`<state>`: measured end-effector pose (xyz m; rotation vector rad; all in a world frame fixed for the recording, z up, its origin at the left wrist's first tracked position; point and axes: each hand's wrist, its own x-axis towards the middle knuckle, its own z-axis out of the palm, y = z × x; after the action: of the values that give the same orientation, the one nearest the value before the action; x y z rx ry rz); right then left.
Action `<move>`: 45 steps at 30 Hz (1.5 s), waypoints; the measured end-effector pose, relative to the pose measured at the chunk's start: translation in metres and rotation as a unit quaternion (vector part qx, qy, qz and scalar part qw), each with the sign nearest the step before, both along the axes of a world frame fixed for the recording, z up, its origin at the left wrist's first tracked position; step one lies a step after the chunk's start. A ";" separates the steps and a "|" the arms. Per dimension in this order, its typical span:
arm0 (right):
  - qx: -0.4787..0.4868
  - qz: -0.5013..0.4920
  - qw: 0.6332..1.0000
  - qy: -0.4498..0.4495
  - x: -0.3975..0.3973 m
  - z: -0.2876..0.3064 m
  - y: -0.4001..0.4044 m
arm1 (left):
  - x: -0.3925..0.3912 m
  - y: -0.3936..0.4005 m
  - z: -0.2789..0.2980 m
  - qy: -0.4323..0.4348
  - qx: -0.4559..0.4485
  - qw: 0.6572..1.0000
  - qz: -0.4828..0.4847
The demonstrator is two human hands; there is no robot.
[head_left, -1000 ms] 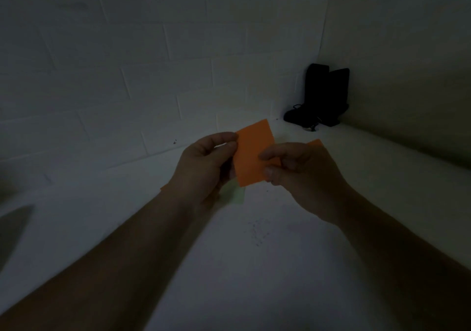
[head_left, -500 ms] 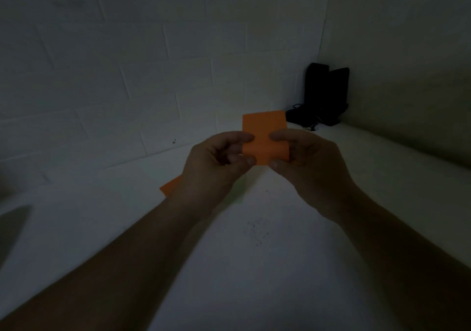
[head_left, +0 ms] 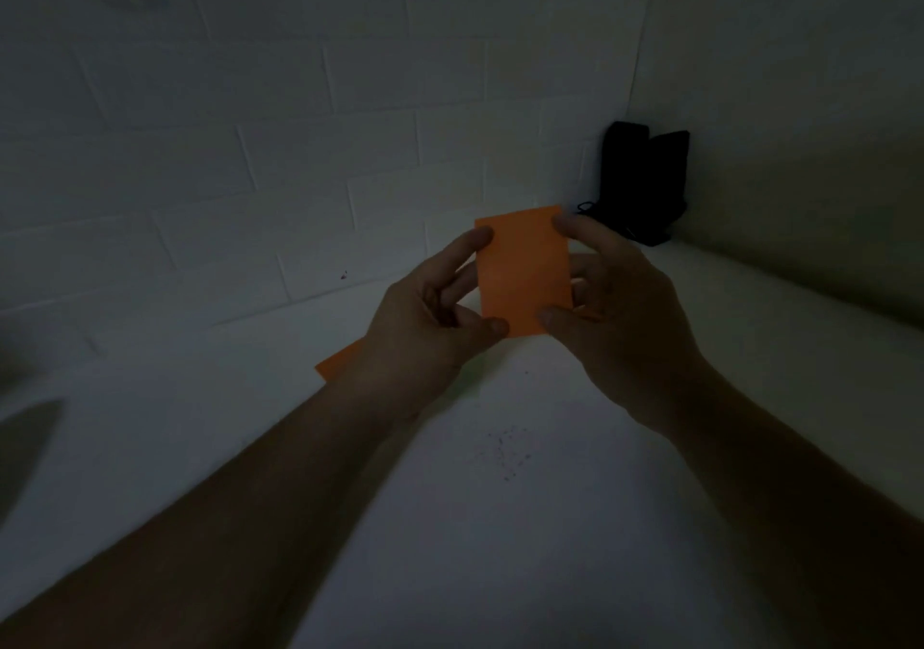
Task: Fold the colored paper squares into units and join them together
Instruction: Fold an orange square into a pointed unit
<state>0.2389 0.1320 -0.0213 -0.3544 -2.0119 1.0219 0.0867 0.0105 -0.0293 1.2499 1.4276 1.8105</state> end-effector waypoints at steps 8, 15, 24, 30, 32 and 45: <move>0.013 0.020 1.000 0.020 -0.003 -0.004 0.003 | -0.004 0.005 -0.004 -0.019 0.000 0.999 0.036; 0.137 -0.055 0.987 -0.059 -0.002 -0.011 0.015 | -0.007 0.005 0.000 -0.058 -0.050 0.993 0.089; 0.360 -0.104 0.919 -0.125 0.001 -0.010 0.016 | 0.000 0.002 -0.002 -0.009 -0.063 0.996 0.068; 0.258 -0.087 0.958 -0.093 -0.004 -0.015 0.016 | 0.000 0.002 -0.003 0.014 -0.043 0.997 0.066; 0.154 -0.079 0.984 -0.047 -0.005 -0.014 0.015 | 0.001 0.002 -0.001 -0.006 -0.036 0.997 0.066; -0.053 0.052 0.995 -0.066 0.000 -0.003 0.002 | 0.000 -0.001 0.006 -0.037 -0.085 0.995 0.039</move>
<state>0.2388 0.1338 -0.0245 -0.3851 -2.1177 1.2006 0.0869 0.0097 -0.0236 1.0447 1.5720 1.7262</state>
